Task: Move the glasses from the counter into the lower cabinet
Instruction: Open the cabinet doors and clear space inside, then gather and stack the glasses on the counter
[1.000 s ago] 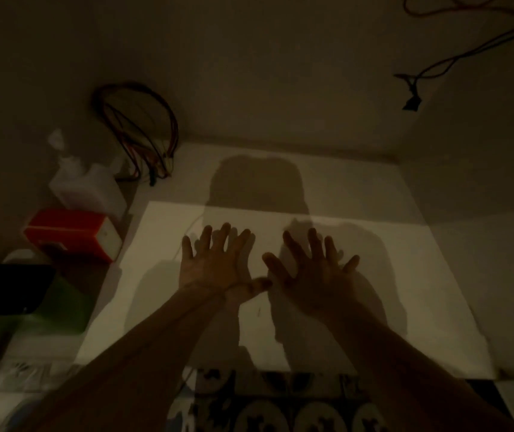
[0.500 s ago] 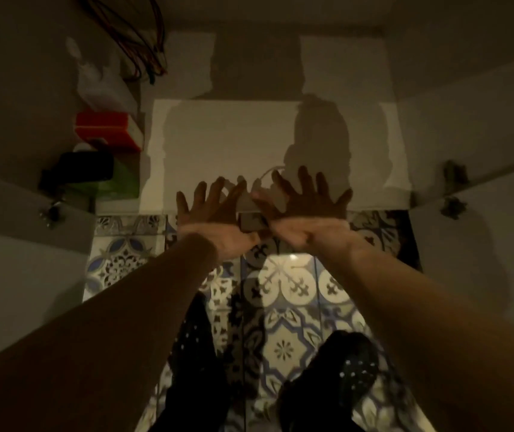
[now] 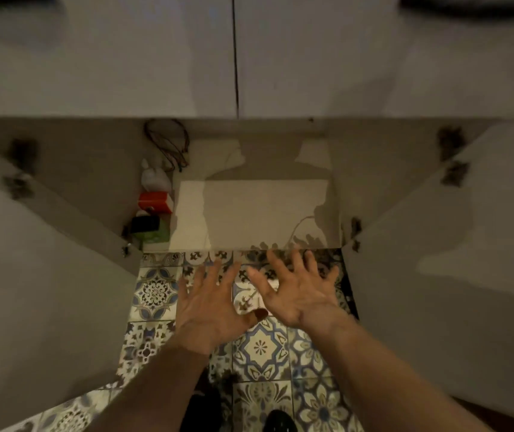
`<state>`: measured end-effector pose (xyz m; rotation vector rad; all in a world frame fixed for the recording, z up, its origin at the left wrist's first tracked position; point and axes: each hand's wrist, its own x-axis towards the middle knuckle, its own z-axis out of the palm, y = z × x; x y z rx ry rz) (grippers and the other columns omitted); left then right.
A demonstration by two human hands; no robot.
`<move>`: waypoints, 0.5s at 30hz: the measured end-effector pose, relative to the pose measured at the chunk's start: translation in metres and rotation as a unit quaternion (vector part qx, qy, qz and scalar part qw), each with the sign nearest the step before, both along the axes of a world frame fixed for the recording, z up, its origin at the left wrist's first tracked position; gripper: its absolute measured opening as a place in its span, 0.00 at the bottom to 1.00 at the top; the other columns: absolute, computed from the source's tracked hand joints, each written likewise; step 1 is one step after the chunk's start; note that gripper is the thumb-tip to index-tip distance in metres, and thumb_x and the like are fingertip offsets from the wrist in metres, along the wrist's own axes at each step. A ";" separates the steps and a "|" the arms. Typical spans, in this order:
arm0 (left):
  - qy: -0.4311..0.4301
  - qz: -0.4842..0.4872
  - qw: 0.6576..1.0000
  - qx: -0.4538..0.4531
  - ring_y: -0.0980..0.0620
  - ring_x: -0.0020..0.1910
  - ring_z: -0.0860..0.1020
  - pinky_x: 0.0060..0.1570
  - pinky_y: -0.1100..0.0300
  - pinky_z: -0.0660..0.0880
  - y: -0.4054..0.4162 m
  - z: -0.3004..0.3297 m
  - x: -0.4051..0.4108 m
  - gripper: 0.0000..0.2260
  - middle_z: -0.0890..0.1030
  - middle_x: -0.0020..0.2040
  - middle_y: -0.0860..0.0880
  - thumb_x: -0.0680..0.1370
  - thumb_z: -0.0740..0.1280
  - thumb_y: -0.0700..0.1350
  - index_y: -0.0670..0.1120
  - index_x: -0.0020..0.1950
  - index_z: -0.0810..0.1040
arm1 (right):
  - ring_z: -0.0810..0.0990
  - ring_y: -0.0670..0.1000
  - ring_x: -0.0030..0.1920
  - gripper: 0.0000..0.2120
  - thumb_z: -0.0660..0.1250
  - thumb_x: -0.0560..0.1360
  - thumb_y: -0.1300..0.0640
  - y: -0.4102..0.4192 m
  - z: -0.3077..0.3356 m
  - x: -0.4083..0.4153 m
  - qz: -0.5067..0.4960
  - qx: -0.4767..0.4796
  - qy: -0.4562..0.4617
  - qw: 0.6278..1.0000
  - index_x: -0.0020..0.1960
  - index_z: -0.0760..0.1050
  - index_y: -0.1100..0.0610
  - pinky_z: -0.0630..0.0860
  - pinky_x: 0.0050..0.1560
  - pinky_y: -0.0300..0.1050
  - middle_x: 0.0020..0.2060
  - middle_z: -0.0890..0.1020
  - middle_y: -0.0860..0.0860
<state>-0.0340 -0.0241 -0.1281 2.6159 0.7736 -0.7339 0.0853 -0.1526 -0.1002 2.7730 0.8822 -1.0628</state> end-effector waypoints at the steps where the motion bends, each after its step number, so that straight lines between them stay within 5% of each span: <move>1: 0.000 0.007 1.000 -0.002 0.45 0.81 0.42 0.76 0.36 0.42 -0.005 0.020 -0.008 0.49 0.42 0.83 0.53 0.65 0.53 0.81 0.63 0.80 0.39 | 0.37 0.60 0.80 0.43 0.29 0.68 0.20 -0.005 0.022 -0.006 0.003 -0.003 0.000 1.000 0.80 0.39 0.37 0.38 0.72 0.77 0.82 0.41 0.52; 11: -0.054 0.031 0.998 0.003 0.42 0.80 0.46 0.75 0.36 0.51 0.014 0.229 -0.049 0.51 0.44 0.83 0.52 0.63 0.52 0.84 0.64 0.80 0.41 | 0.41 0.61 0.81 0.42 0.32 0.71 0.22 -0.021 0.240 -0.045 0.011 0.015 -0.042 0.999 0.81 0.43 0.38 0.38 0.73 0.76 0.82 0.45 0.53; 15: -0.088 0.020 0.995 0.044 0.45 0.81 0.45 0.77 0.38 0.46 0.028 0.303 -0.051 0.53 0.46 0.83 0.53 0.60 0.48 0.85 0.63 0.80 0.42 | 0.40 0.59 0.81 0.42 0.34 0.71 0.22 -0.016 0.311 -0.049 -0.015 0.070 -0.067 0.995 0.81 0.46 0.38 0.38 0.73 0.75 0.83 0.45 0.52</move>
